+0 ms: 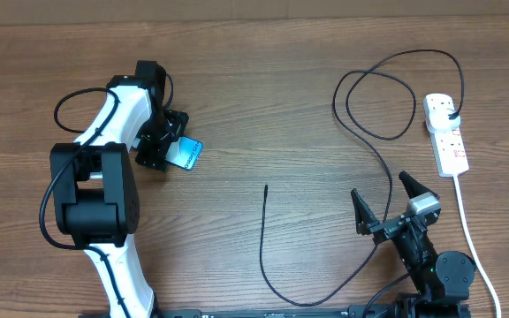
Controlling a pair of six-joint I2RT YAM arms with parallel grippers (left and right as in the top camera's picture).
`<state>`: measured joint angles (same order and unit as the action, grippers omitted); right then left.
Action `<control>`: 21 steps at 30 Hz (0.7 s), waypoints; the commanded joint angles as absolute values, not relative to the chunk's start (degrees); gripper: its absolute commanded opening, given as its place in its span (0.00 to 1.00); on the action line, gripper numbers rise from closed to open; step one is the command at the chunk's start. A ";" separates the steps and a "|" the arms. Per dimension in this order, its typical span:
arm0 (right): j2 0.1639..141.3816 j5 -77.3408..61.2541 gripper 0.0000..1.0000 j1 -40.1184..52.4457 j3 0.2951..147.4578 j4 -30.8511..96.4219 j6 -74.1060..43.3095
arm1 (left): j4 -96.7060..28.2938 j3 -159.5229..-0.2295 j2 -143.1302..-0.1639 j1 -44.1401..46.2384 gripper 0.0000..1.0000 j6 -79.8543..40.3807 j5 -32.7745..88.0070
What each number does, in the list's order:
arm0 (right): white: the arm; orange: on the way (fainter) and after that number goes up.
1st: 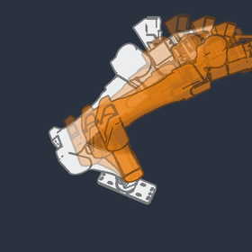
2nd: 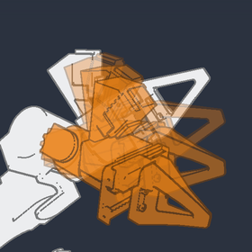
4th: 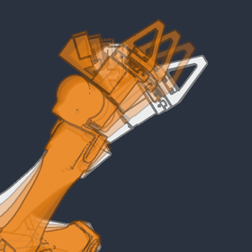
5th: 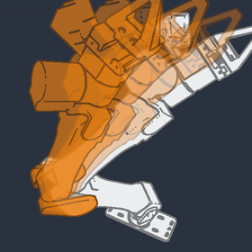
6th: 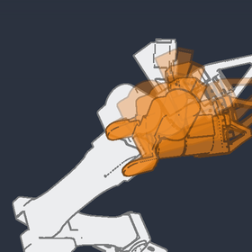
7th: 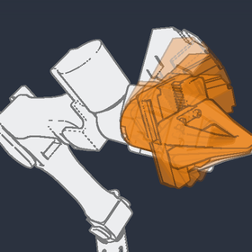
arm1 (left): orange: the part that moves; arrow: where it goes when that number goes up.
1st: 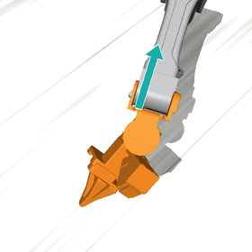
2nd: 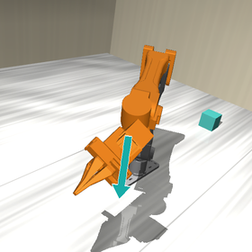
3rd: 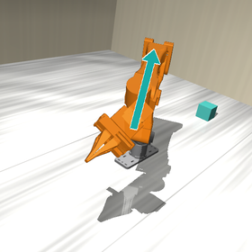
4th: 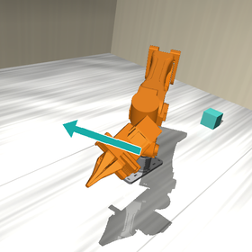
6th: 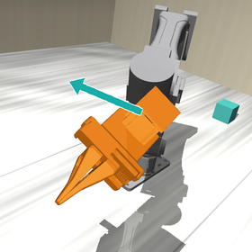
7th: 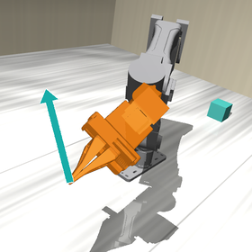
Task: Plug charger to phone and switch on socket
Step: 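Lower the left gripper onto the phone's bottom edge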
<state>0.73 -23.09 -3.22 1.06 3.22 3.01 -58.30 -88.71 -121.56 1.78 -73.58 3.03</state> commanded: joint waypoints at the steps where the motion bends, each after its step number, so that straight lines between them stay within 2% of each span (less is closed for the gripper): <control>1: 0.16 -22.52 1.00 -2.74 0.45 3.14 3.01 | -57.89 -88.16 -122.37 1.76 1.00 -74.78 2.90; 21: 0.16 -22.52 1.00 -2.74 0.45 3.14 3.01 | -56.45 -88.16 -122.37 -1.32 1.00 -68.97 2.63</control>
<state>0.73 -23.09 -3.22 1.06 3.20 3.01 -56.51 -88.68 -121.67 -1.30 -70.54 2.98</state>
